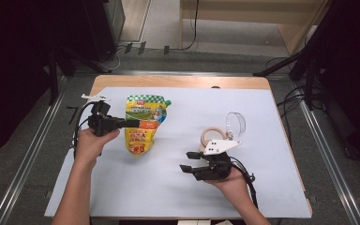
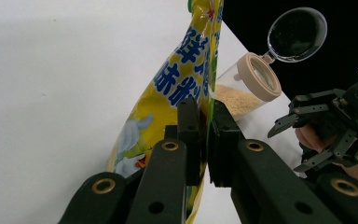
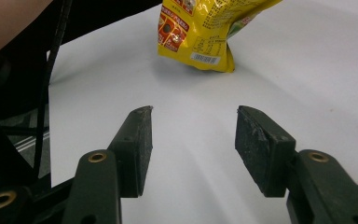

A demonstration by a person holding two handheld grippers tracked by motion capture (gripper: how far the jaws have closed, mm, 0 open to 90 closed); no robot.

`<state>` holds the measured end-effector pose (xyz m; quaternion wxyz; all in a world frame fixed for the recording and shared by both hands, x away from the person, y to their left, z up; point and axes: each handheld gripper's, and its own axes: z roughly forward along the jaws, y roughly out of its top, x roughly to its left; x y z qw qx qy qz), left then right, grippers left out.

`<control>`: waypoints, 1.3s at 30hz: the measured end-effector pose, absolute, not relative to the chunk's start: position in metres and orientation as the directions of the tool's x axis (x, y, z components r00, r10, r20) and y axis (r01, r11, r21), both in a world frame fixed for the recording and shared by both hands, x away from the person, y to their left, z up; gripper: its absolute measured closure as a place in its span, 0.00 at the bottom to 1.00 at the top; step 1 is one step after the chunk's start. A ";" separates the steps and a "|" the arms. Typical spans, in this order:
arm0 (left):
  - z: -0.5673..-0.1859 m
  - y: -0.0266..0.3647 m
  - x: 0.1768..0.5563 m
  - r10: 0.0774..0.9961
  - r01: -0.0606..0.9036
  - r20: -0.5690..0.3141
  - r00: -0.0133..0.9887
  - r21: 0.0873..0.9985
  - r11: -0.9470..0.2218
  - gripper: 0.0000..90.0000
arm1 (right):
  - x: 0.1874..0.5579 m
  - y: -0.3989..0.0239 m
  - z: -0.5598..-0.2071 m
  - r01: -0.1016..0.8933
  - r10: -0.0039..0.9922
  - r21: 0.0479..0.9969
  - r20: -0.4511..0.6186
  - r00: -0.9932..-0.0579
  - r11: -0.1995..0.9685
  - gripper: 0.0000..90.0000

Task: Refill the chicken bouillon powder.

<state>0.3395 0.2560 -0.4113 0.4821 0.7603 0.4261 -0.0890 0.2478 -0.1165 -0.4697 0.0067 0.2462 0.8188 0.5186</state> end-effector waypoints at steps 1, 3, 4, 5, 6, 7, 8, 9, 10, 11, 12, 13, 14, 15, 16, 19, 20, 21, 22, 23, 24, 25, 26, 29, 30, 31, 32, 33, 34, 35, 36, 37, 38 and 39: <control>-0.411 0.257 0.339 0.564 0.733 -0.544 0.622 0.657 -0.174 0.96 | 0.248 -0.116 -0.470 0.394 0.410 0.853 0.242 -0.879 0.342 0.53; -0.411 0.258 0.338 0.564 0.734 -0.542 0.623 0.655 -0.180 0.96 | 0.248 -0.116 -0.470 0.392 0.409 0.854 0.240 -0.880 0.343 0.53; -0.411 0.258 0.338 0.565 0.735 -0.542 0.621 0.654 -0.180 0.96 | 0.248 -0.116 -0.469 0.391 0.409 0.855 0.239 -0.880 0.342 0.53; -0.411 0.260 0.337 0.567 0.740 -0.546 0.616 0.649 -0.179 0.96 | 0.248 -0.116 -0.469 0.392 0.410 0.854 0.240 -0.880 0.341 0.53; -0.411 0.261 0.336 0.567 0.741 -0.548 0.615 0.647 -0.178 0.96 | 0.249 -0.117 -0.469 0.392 0.411 0.854 0.239 -0.880 0.342 0.53; -0.411 0.262 0.336 0.569 0.742 -0.547 0.614 0.647 -0.178 0.96 | 0.249 -0.117 -0.469 0.392 0.412 0.854 0.239 -0.879 0.341 0.53; -0.411 0.263 0.334 0.572 0.744 -0.549 0.610 0.644 -0.176 0.96 | 0.249 -0.117 -0.469 0.392 0.412 0.854 0.239 -0.879 0.341 0.53; -0.411 0.264 0.334 0.571 0.744 -0.548 0.611 0.645 -0.178 0.96 | 0.249 -0.117 -0.469 0.393 0.413 0.854 0.239 -0.879 0.340 0.53; -0.411 0.264 0.333 0.568 0.745 -0.552 0.610 0.644 -0.173 0.95 | 0.249 -0.117 -0.469 0.393 0.413 0.854 0.240 -0.879 0.340 0.53; -0.410 0.265 0.333 0.567 0.744 -0.551 0.612 0.645 -0.176 0.95 | 0.249 -0.117 -0.469 0.392 0.413 0.855 0.239 -0.879 0.340 0.53; -0.410 0.266 0.332 0.564 0.742 -0.552 0.614 0.647 -0.176 0.95 | 0.249 -0.117 -0.469 0.392 0.414 0.855 0.238 -0.879 0.340 0.53; -0.410 0.266 0.332 0.562 0.744 -0.555 0.614 0.645 -0.176 0.95 | 0.249 -0.117 -0.469 0.391 0.415 0.854 0.236 -0.879 0.342 0.53; -0.410 0.267 0.332 0.558 0.745 -0.557 0.614 0.643 -0.177 0.95 | 0.249 -0.117 -0.469 0.391 0.415 0.853 0.235 -0.879 0.345 0.53; -0.410 0.268 0.331 0.553 0.745 -0.562 0.615 0.644 -0.174 0.94 | 0.249 -0.116 -0.469 0.390 0.413 0.853 0.235 -0.880 0.347 0.53; -0.409 0.269 0.330 0.551 0.743 -0.562 0.617 0.647 -0.171 0.93 | 0.249 -0.116 -0.469 0.389 0.413 0.852 0.232 -0.880 0.349 0.53; -0.408 0.271 0.329 0.550 0.738 -0.559 0.621 0.653 -0.169 0.91 | 0.249 -0.116 -0.469 0.386 0.413 0.853 0.228 -0.881 0.351 0.53; -0.407 0.271 0.329 0.550 0.737 -0.558 0.622 0.655 -0.168 0.91 | 0.249 -0.116 -0.469 0.384 0.413 0.853 0.227 -0.882 0.352 0.53; -0.407 0.271 0.329 0.554 0.736 -0.555 0.621 0.656 -0.167 0.90 | 0.249 -0.116 -0.469 0.384 0.413 0.853 0.227 -0.882 0.353 0.53; -0.406 0.271 0.329 0.557 0.734 -0.551 0.622 0.658 -0.169 0.90 | 0.249 -0.116 -0.469 0.383 0.414 0.853 0.225 -0.882 0.354 0.53; -0.405 0.270 0.328 0.556 0.730 -0.546 0.626 0.662 -0.171 0.89 | 0.249 -0.116 -0.469 0.383 0.414 0.853 0.224 -0.882 0.355 0.53; -0.403 0.270 0.328 0.552 0.719 -0.539 0.636 0.673 -0.171 0.88 | 0.249 -0.116 -0.469 0.383 0.415 0.853 0.224 -0.882 0.355 0.53; -0.402 0.270 0.327 0.546 0.714 -0.540 0.641 0.679 -0.168 0.87 | 0.249 -0.116 -0.468 0.385 0.416 0.852 0.225 -0.881 0.355 0.53; -0.401 0.269 0.327 0.537 0.710 -0.540 0.648 0.683 -0.169 0.86 | 0.249 -0.116 -0.468 0.387 0.417 0.852 0.227 -0.880 0.353 0.53; -0.398 0.268 0.326 0.546 0.706 -0.527 0.651 0.684 -0.182 0.83 | 0.249 -0.117 -0.468 0.386 0.419 0.851 0.224 -0.880 0.356 0.53; -0.397 0.268 0.326 0.546 0.705 -0.526 0.652 0.686 -0.182 0.83 | 0.249 -0.117 -0.468 0.386 0.420 0.851 0.223 -0.880 0.356 0.53; -0.396 0.268 0.325 0.544 0.704 -0.527 0.653 0.687 -0.179 0.82 | 0.249 -0.117 -0.467 0.385 0.422 0.852 0.221 -0.879 0.356 0.53; -0.394 0.268 0.325 0.543 0.700 -0.523 0.657 0.690 -0.184 0.81 | 0.249 -0.117 -0.467 0.384 0.423 0.852 0.220 -0.879 0.355 0.53; -0.393 0.268 0.324 0.544 0.700 -0.520 0.658 0.689 -0.188 0.81 | 0.249 -0.117 -0.467 0.385 0.423 0.852 0.221 -0.879 0.355 0.53; -0.391 0.268 0.323 0.552 0.696 -0.511 0.659 0.692 -0.191 0.81 | 0.250 -0.118 -0.467 0.385 0.424 0.852 0.220 -0.878 0.354 0.54; -0.389 0.268 0.323 0.563 0.692 -0.498 0.660 0.694 -0.197 0.81 | 0.250 -0.118 -0.466 0.388 0.427 0.850 0.222 -0.877 0.355 0.54; -0.387 0.268 0.322 0.568 0.688 -0.488 0.663 0.697 -0.204 0.81 | 0.250 -0.119 -0.466 0.392 0.429 0.848 0.224 -0.875 0.357 0.54; -0.386 0.268 0.322 0.571 0.685 -0.482 0.665 0.698 -0.209 0.81 | 0.251 -0.119 -0.466 0.396 0.433 0.847 0.226 -0.872 0.355 0.55; -0.384 0.268 0.321 0.570 0.685 -0.482 0.665 0.698 -0.210 0.81 | 0.251 -0.120 -0.465 0.399 0.437 0.845 0.227 -0.870 0.355 0.55; -0.383 0.268 0.321 0.568 0.687 -0.485 0.665 0.696 -0.210 0.80 | 0.251 -0.120 -0.465 0.401 0.437 0.845 0.230 -0.870 0.355 0.55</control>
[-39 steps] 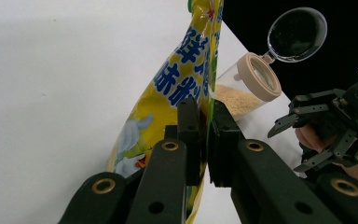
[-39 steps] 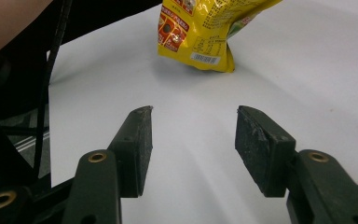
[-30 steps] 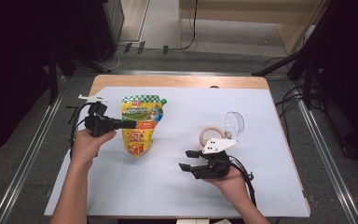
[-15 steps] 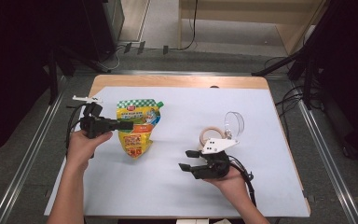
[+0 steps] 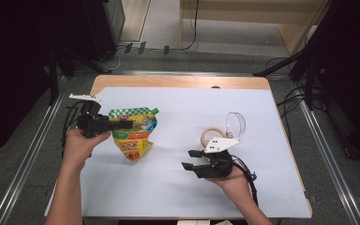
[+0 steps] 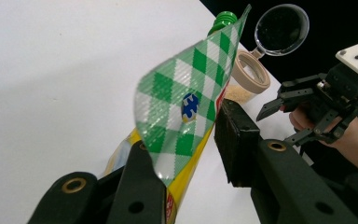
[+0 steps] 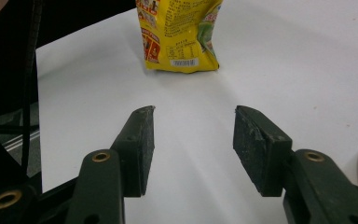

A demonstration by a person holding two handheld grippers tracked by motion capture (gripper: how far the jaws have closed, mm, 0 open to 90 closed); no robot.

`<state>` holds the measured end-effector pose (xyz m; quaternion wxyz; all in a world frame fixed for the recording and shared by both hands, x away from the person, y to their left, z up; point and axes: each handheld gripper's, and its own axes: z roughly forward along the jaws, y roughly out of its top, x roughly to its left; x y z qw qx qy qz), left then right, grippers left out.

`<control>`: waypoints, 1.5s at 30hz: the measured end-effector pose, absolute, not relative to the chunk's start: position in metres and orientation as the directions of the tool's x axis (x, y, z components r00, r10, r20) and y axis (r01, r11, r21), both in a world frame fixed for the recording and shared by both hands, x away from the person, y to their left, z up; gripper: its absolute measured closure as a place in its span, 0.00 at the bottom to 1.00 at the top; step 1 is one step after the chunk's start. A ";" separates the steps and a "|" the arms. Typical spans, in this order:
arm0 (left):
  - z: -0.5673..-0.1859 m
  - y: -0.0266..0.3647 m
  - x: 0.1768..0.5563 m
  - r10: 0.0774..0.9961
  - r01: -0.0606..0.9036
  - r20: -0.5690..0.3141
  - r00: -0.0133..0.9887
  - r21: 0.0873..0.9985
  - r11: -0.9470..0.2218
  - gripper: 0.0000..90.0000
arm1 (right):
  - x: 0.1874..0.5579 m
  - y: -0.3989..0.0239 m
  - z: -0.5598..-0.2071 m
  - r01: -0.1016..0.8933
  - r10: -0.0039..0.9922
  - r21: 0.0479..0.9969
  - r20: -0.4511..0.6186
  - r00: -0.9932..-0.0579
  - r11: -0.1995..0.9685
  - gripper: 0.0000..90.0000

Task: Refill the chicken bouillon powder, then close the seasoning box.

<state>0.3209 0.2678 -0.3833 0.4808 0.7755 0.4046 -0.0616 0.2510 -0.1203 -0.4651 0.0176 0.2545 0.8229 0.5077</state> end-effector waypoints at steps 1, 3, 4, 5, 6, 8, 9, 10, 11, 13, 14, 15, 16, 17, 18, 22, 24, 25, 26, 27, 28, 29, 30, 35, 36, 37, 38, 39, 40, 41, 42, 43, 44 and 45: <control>-0.382 0.268 0.320 0.564 0.683 -0.484 0.669 0.699 -0.210 0.79 | 0.251 -0.121 -0.465 0.398 0.438 0.846 0.226 -0.870 0.355 0.55; -0.378 0.268 0.319 0.552 0.675 -0.485 0.678 0.708 -0.207 0.76 | 0.252 -0.121 -0.464 0.399 0.438 0.846 0.227 -0.870 0.354 0.55; -0.376 0.267 0.318 0.554 0.675 -0.485 0.677 0.708 -0.206 0.75 | 0.252 -0.122 -0.464 0.398 0.440 0.846 0.225 -0.869 0.354 0.56; -0.374 0.267 0.318 0.559 0.675 -0.478 0.677 0.707 -0.212 0.74 | 0.252 -0.122 -0.463 0.395 0.442 0.847 0.220 -0.870 0.355 0.56; -0.373 0.267 0.318 0.562 0.676 -0.477 0.675 0.705 -0.214 0.73 | 0.252 -0.123 -0.463 0.396 0.443 0.847 0.221 -0.869 0.356 0.56; -0.369 0.266 0.317 0.561 0.677 -0.479 0.675 0.705 -0.212 0.71 | 0.253 -0.123 -0.463 0.398 0.444 0.846 0.222 -0.868 0.355 0.56; -0.367 0.267 0.317 0.565 0.677 -0.478 0.673 0.705 -0.210 0.70 | 0.253 -0.124 -0.463 0.400 0.445 0.845 0.223 -0.867 0.355 0.56; -0.365 0.267 0.317 0.567 0.677 -0.476 0.672 0.706 -0.210 0.70 | 0.253 -0.124 -0.463 0.398 0.447 0.845 0.220 -0.867 0.356 0.56; -0.362 0.268 0.317 0.571 0.675 -0.474 0.670 0.709 -0.204 0.68 | 0.253 -0.124 -0.462 0.398 0.448 0.845 0.219 -0.867 0.358 0.56; -0.357 0.270 0.316 0.583 0.674 -0.469 0.663 0.713 -0.193 0.67 | 0.253 -0.124 -0.462 0.399 0.451 0.842 0.216 -0.866 0.362 0.56; -0.354 0.271 0.316 0.595 0.677 -0.467 0.654 0.712 -0.186 0.66 | 0.253 -0.124 -0.461 0.398 0.452 0.842 0.214 -0.866 0.364 0.56; -0.351 0.272 0.315 0.605 0.679 -0.463 0.648 0.711 -0.183 0.66 | 0.253 -0.125 -0.461 0.397 0.452 0.843 0.212 -0.866 0.364 0.56; -0.347 0.273 0.314 0.605 0.676 -0.461 0.649 0.715 -0.180 0.66 | 0.253 -0.125 -0.460 0.396 0.455 0.842 0.210 -0.866 0.365 0.56; -0.344 0.273 0.314 0.609 0.672 -0.454 0.651 0.718 -0.182 0.66 | 0.253 -0.126 -0.460 0.396 0.455 0.842 0.210 -0.866 0.367 0.56; -0.341 0.273 0.313 0.614 0.667 -0.447 0.651 0.724 -0.180 0.66 | 0.253 -0.126 -0.459 0.400 0.457 0.840 0.211 -0.864 0.367 0.56; -0.330 0.277 0.309 0.633 0.658 -0.435 0.640 0.735 -0.160 0.63 | 0.254 -0.129 -0.458 0.402 0.463 0.840 0.212 -0.861 0.363 0.56; -0.326 0.281 0.307 0.647 0.651 -0.430 0.630 0.747 -0.138 0.61 | 0.254 -0.131 -0.456 0.407 0.466 0.839 0.215 -0.858 0.362 0.57; -0.325 0.284 0.306 0.663 0.650 -0.424 0.617 0.749 -0.127 0.59 | 0.254 -0.131 -0.456 0.408 0.469 0.839 0.215 -0.857 0.360 0.57; -0.325 0.287 0.306 0.672 0.652 -0.418 0.611 0.748 -0.127 0.59 | 0.255 -0.132 -0.456 0.408 0.468 0.839 0.215 -0.857 0.360 0.57; -0.325 0.289 0.306 0.683 0.652 -0.411 0.604 0.748 -0.127 0.59 | 0.255 -0.133 -0.455 0.410 0.469 0.838 0.217 -0.856 0.361 0.57; -0.325 0.292 0.306 0.691 0.654 -0.408 0.596 0.746 -0.124 0.59 | 0.255 -0.133 -0.455 0.409 0.471 0.838 0.214 -0.856 0.362 0.57; -0.326 0.297 0.306 0.699 0.658 -0.411 0.585 0.744 -0.113 0.59 | 0.255 -0.134 -0.455 0.411 0.471 0.837 0.216 -0.855 0.362 0.58; -0.327 0.299 0.306 0.705 0.658 -0.409 0.579 0.746 -0.107 0.59 | 0.256 -0.134 -0.454 0.414 0.474 0.835 0.217 -0.854 0.363 0.58; -0.334 0.312 0.308 0.738 0.676 -0.419 0.530 0.733 -0.070 0.55 | 0.257 -0.137 -0.452 0.418 0.479 0.834 0.220 -0.850 0.360 0.58; -0.336 0.314 0.308 0.748 0.678 -0.412 0.520 0.732 -0.068 0.54 | 0.257 -0.138 -0.451 0.421 0.480 0.833 0.222 -0.849 0.358 0.59; -0.338 0.316 0.309 0.760 0.676 -0.400 0.512 0.734 -0.069 0.54 | 0.257 -0.138 -0.451 0.422 0.482 0.834 0.223 -0.847 0.355 0.59; -0.339 0.317 0.309 0.765 0.674 -0.396 0.508 0.736 -0.066 0.53 | 0.257 -0.139 -0.450 0.422 0.483 0.834 0.223 -0.847 0.355 0.59; -0.341 0.318 0.309 0.764 0.674 -0.397 0.509 0.735 -0.067 0.53 | 0.257 -0.140 -0.449 0.423 0.485 0.834 0.223 -0.845 0.354 0.59; -0.342 0.319 0.310 0.764 0.674 -0.397 0.510 0.736 -0.068 0.53 | 0.257 -0.141 -0.448 0.424 0.486 0.835 0.224 -0.845 0.352 0.59; -0.345 0.319 0.311 0.768 0.674 -0.393 0.506 0.735 -0.067 0.53 | 0.257 -0.142 -0.447 0.425 0.489 0.835 0.224 -0.843 0.350 0.59; -0.347 0.320 0.312 0.771 0.676 -0.390 0.504 0.733 -0.072 0.52 | 0.257 -0.143 -0.446 0.422 0.487 0.837 0.223 -0.844 0.349 0.59; -0.349 0.320 0.312 0.773 0.678 -0.389 0.502 0.731 -0.072 0.52 | 0.257 -0.144 -0.445 0.423 0.491 0.838 0.223 -0.842 0.345 0.59; -0.350 0.319 0.313 0.775 0.680 -0.385 0.502 0.729 -0.078 0.51 | 0.257 -0.145 -0.444 0.427 0.496 0.836 0.223 -0.839 0.346 0.59; -0.352 0.319 0.314 0.776 0.683 -0.385 0.500 0.726 -0.079 0.50 | 0.257 -0.146 -0.442 0.427 0.497 0.837 0.224 -0.839 0.343 0.59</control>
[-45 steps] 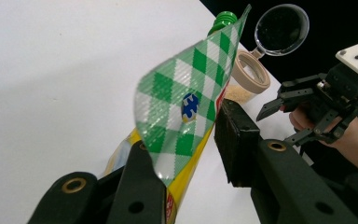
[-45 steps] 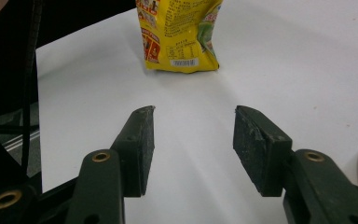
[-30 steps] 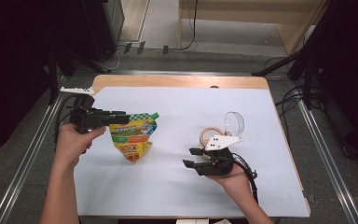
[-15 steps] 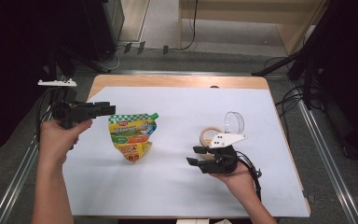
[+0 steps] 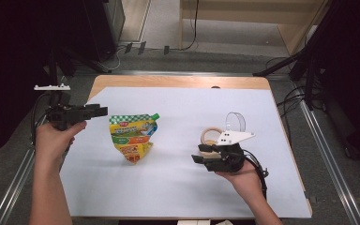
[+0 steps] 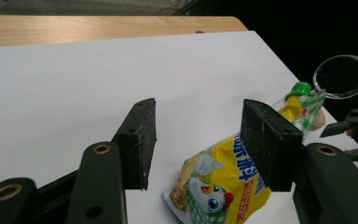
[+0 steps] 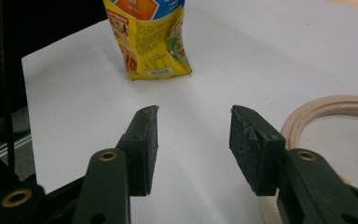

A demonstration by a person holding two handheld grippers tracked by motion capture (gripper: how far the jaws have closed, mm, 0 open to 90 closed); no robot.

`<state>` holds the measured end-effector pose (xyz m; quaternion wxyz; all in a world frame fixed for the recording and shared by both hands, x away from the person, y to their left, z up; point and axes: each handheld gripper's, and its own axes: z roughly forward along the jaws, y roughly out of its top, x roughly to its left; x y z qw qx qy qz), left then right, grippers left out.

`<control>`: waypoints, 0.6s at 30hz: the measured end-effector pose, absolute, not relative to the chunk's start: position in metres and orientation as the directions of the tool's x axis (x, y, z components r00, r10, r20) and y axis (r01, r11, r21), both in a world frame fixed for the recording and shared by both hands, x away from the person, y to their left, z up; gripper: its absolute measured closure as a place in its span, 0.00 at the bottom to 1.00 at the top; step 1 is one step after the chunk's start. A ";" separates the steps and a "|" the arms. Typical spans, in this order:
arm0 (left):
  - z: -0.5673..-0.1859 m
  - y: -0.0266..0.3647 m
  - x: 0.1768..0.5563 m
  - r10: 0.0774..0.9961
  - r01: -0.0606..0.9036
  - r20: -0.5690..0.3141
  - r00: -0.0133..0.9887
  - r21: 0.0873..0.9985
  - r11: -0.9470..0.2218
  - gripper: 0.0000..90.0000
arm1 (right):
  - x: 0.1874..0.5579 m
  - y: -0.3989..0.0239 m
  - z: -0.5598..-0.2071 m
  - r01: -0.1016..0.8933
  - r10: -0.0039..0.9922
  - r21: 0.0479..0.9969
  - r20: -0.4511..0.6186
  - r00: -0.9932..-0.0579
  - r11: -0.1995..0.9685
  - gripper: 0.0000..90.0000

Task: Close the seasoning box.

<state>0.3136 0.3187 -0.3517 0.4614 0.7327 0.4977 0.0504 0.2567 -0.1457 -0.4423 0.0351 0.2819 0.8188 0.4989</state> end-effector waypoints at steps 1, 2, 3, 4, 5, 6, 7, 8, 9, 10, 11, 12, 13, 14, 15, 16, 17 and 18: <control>-0.353 0.318 0.314 0.778 0.683 -0.378 0.502 0.725 -0.089 0.50 | 0.256 -0.146 -0.441 0.430 0.499 0.836 0.228 -0.836 0.340 0.59; -0.355 0.318 0.315 0.777 0.680 -0.373 0.507 0.727 -0.095 0.49 | 0.256 -0.147 -0.439 0.430 0.499 0.837 0.227 -0.836 0.339 0.60; -0.357 0.317 0.316 0.779 0.677 -0.366 0.509 0.730 -0.099 0.49 | 0.257 -0.148 -0.438 0.427 0.500 0.838 0.224 -0.837 0.340 0.60; -0.359 0.317 0.317 0.780 0.679 -0.365 0.508 0.727 -0.102 0.49 | 0.256 -0.149 -0.436 0.431 0.504 0.837 0.226 -0.833 0.338 0.60; -0.361 0.317 0.318 0.781 0.683 -0.366 0.506 0.723 -0.104 0.49 | 0.256 -0.150 -0.434 0.430 0.506 0.838 0.224 -0.833 0.337 0.59; -0.363 0.317 0.319 0.782 0.686 -0.366 0.504 0.720 -0.106 0.49 | 0.256 -0.152 -0.432 0.430 0.514 0.839 0.221 -0.829 0.334 0.59; -0.366 0.317 0.320 0.781 0.689 -0.368 0.505 0.717 -0.107 0.49 | 0.256 -0.153 -0.430 0.429 0.518 0.840 0.217 -0.827 0.333 0.59; -0.368 0.317 0.321 0.777 0.689 -0.373 0.507 0.717 -0.105 0.49 | 0.256 -0.155 -0.428 0.430 0.522 0.840 0.216 -0.825 0.332 0.60; -0.369 0.316 0.322 0.776 0.690 -0.377 0.505 0.717 -0.101 0.49 | 0.256 -0.156 -0.426 0.430 0.526 0.841 0.215 -0.823 0.328 0.60; -0.371 0.316 0.323 0.775 0.691 -0.377 0.507 0.715 -0.103 0.48 | 0.256 -0.158 -0.424 0.429 0.527 0.843 0.216 -0.822 0.325 0.60; -0.372 0.316 0.324 0.775 0.691 -0.377 0.506 0.716 -0.103 0.48 | 0.255 -0.160 -0.422 0.429 0.530 0.844 0.214 -0.820 0.322 0.60; -0.373 0.315 0.325 0.775 0.692 -0.378 0.506 0.715 -0.104 0.48 | 0.255 -0.161 -0.421 0.430 0.533 0.844 0.214 -0.819 0.321 0.60; -0.375 0.315 0.325 0.773 0.692 -0.379 0.508 0.714 -0.105 0.48 | 0.255 -0.162 -0.419 0.426 0.534 0.845 0.209 -0.819 0.324 0.60; -0.377 0.314 0.326 0.769 0.694 -0.382 0.513 0.711 -0.111 0.48 | 0.255 -0.164 -0.417 0.428 0.538 0.845 0.209 -0.817 0.321 0.61; -0.378 0.313 0.326 0.768 0.698 -0.383 0.513 0.707 -0.113 0.48 | 0.255 -0.167 -0.415 0.427 0.539 0.847 0.210 -0.816 0.317 0.61; -0.379 0.312 0.327 0.767 0.704 -0.388 0.511 0.701 -0.114 0.48 | 0.255 -0.168 -0.413 0.428 0.541 0.847 0.211 -0.814 0.314 0.61; -0.380 0.312 0.328 0.765 0.705 -0.388 0.514 0.699 -0.119 0.47 | 0.256 -0.171 -0.412 0.430 0.544 0.847 0.211 -0.812 0.314 0.61; -0.381 0.311 0.328 0.761 0.708 -0.395 0.515 0.697 -0.118 0.47 | 0.256 -0.173 -0.411 0.436 0.548 0.844 0.214 -0.809 0.314 0.61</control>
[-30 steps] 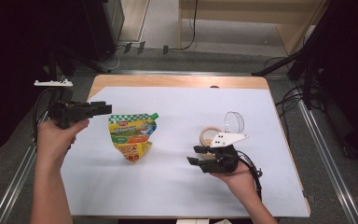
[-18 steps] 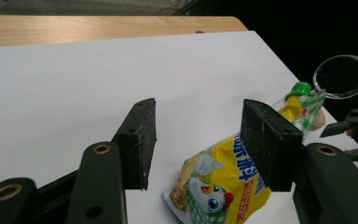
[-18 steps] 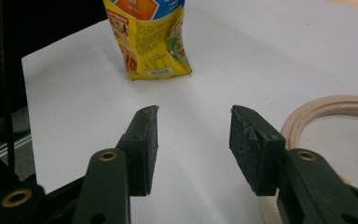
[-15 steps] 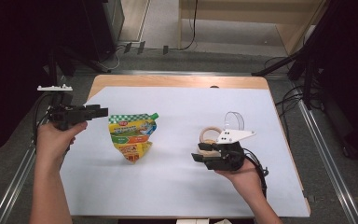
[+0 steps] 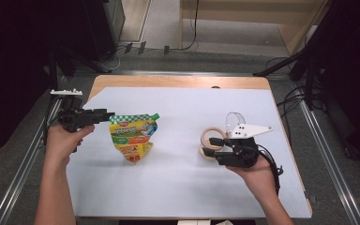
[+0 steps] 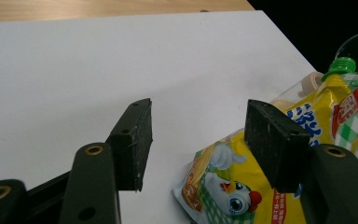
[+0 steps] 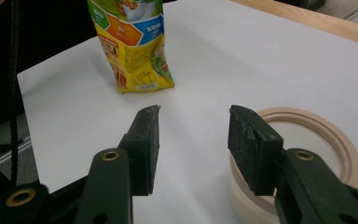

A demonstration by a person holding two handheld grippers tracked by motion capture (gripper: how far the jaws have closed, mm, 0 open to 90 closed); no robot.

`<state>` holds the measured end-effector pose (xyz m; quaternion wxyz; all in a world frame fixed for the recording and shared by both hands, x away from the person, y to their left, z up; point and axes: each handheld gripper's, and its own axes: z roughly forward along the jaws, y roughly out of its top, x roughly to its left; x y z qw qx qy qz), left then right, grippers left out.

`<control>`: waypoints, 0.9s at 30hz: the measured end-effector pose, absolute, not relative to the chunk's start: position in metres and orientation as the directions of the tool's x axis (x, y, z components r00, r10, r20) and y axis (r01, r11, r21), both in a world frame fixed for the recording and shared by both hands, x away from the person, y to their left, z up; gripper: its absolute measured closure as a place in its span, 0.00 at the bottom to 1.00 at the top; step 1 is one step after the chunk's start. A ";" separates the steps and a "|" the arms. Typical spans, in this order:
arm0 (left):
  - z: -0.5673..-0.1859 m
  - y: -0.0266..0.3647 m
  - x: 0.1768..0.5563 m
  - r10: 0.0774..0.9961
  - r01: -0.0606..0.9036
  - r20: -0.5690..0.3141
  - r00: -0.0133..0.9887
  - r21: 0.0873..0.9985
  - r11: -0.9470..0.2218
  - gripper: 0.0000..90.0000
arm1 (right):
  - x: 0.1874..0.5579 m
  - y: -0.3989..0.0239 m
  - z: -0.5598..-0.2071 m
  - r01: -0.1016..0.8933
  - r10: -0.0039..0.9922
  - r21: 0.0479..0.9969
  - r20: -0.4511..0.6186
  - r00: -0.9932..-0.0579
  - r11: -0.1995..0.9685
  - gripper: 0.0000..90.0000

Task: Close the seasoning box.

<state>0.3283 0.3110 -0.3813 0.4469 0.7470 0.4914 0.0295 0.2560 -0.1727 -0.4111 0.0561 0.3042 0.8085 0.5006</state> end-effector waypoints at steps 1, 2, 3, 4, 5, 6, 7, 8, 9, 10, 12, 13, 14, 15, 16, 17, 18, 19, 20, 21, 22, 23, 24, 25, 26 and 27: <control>-0.383 0.311 0.329 0.756 0.706 -0.396 0.521 0.698 -0.121 0.47 | 0.257 -0.175 -0.410 0.435 0.549 0.846 0.216 -0.808 0.309 0.61; -0.383 0.310 0.329 0.754 0.705 -0.396 0.524 0.698 -0.123 0.47 | 0.258 -0.179 -0.409 0.441 0.550 0.845 0.224 -0.804 0.301 0.61; -0.384 0.310 0.329 0.753 0.705 -0.397 0.525 0.698 -0.124 0.47 | 0.258 -0.182 -0.408 0.448 0.555 0.844 0.230 -0.800 0.296 0.61; -0.385 0.310 0.330 0.751 0.707 -0.401 0.524 0.696 -0.121 0.47 | 0.259 -0.183 -0.408 0.446 0.557 0.845 0.228 -0.799 0.294 0.61; -0.386 0.310 0.330 0.752 0.709 -0.403 0.521 0.695 -0.120 0.47 | 0.259 -0.186 -0.406 0.447 0.560 0.845 0.228 -0.797 0.293 0.62; -0.386 0.310 0.330 0.752 0.710 -0.405 0.520 0.694 -0.117 0.46 | 0.259 -0.189 -0.405 0.448 0.563 0.845 0.228 -0.794 0.291 0.62; -0.386 0.310 0.330 0.751 0.710 -0.407 0.520 0.695 -0.115 0.46 | 0.259 -0.190 -0.404 0.446 0.564 0.847 0.226 -0.794 0.290 0.63; -0.386 0.310 0.330 0.750 0.709 -0.406 0.522 0.695 -0.118 0.46 | 0.259 -0.193 -0.402 0.447 0.568 0.849 0.228 -0.791 0.282 0.64; -0.386 0.310 0.330 0.750 0.708 -0.404 0.524 0.696 -0.119 0.46 | 0.259 -0.195 -0.400 0.448 0.569 0.849 0.229 -0.790 0.279 0.66; -0.386 0.309 0.330 0.749 0.707 -0.403 0.526 0.696 -0.122 0.46 | 0.259 -0.197 -0.399 0.447 0.570 0.851 0.229 -0.789 0.276 0.67; -0.387 0.309 0.330 0.749 0.708 -0.403 0.526 0.695 -0.124 0.45 | 0.259 -0.201 -0.396 0.446 0.577 0.854 0.228 -0.784 0.268 0.70; -0.387 0.309 0.331 0.750 0.709 -0.404 0.525 0.694 -0.122 0.45 | 0.259 -0.204 -0.395 0.450 0.578 0.855 0.237 -0.781 0.259 0.72; -0.387 0.309 0.331 0.750 0.710 -0.404 0.524 0.694 -0.122 0.44 | 0.259 -0.207 -0.393 0.452 0.581 0.855 0.240 -0.778 0.253 0.74; -0.387 0.308 0.331 0.751 0.710 -0.402 0.523 0.694 -0.123 0.43 | 0.259 -0.209 -0.392 0.456 0.583 0.855 0.246 -0.774 0.245 0.76; -0.388 0.308 0.331 0.751 0.709 -0.401 0.525 0.694 -0.125 0.43 | 0.259 -0.212 -0.391 0.455 0.585 0.857 0.245 -0.773 0.243 0.78; -0.388 0.308 0.331 0.751 0.710 -0.400 0.525 0.693 -0.127 0.43 | 0.259 -0.214 -0.390 0.456 0.589 0.857 0.245 -0.770 0.240 0.81; -0.388 0.308 0.331 0.751 0.710 -0.401 0.525 0.693 -0.127 0.43 | 0.258 -0.217 -0.388 0.456 0.590 0.856 0.243 -0.770 0.242 0.84; -0.388 0.308 0.331 0.750 0.709 -0.401 0.526 0.693 -0.126 0.43 | 0.258 -0.219 -0.386 0.453 0.593 0.857 0.238 -0.769 0.244 0.85; -0.388 0.308 0.331 0.749 0.709 -0.401 0.527 0.694 -0.128 0.43 | 0.258 -0.223 -0.384 0.452 0.599 0.858 0.233 -0.766 0.245 0.86; -0.388 0.308 0.331 0.750 0.708 -0.400 0.527 0.694 -0.128 0.43 | 0.257 -0.226 -0.383 0.448 0.603 0.860 0.227 -0.764 0.243 0.87; -0.388 0.308 0.331 0.751 0.709 -0.400 0.526 0.694 -0.127 0.43 | 0.257 -0.229 -0.381 0.445 0.609 0.863 0.224 -0.761 0.239 0.89; -0.387 0.309 0.331 0.751 0.709 -0.401 0.525 0.694 -0.125 0.42 | 0.257 -0.233 -0.380 0.445 0.615 0.865 0.223 -0.756 0.234 0.90; -0.387 0.309 0.331 0.751 0.708 -0.400 0.525 0.695 -0.125 0.42 | 0.257 -0.236 -0.378 0.446 0.621 0.866 0.225 -0.751 0.225 0.92; -0.387 0.309 0.330 0.750 0.706 -0.400 0.526 0.697 -0.124 0.42 | 0.257 -0.240 -0.377 0.445 0.627 0.869 0.224 -0.746 0.219 0.94; -0.387 0.309 0.330 0.750 0.704 -0.399 0.528 0.699 -0.124 0.42 | 0.257 -0.244 -0.376 0.446 0.632 0.868 0.223 -0.742 0.217 0.96; -0.387 0.309 0.330 0.749 0.704 -0.399 0.528 0.699 -0.124 0.42 | 0.256 -0.247 -0.375 0.449 0.633 0.867 0.227 -0.740 0.215 0.98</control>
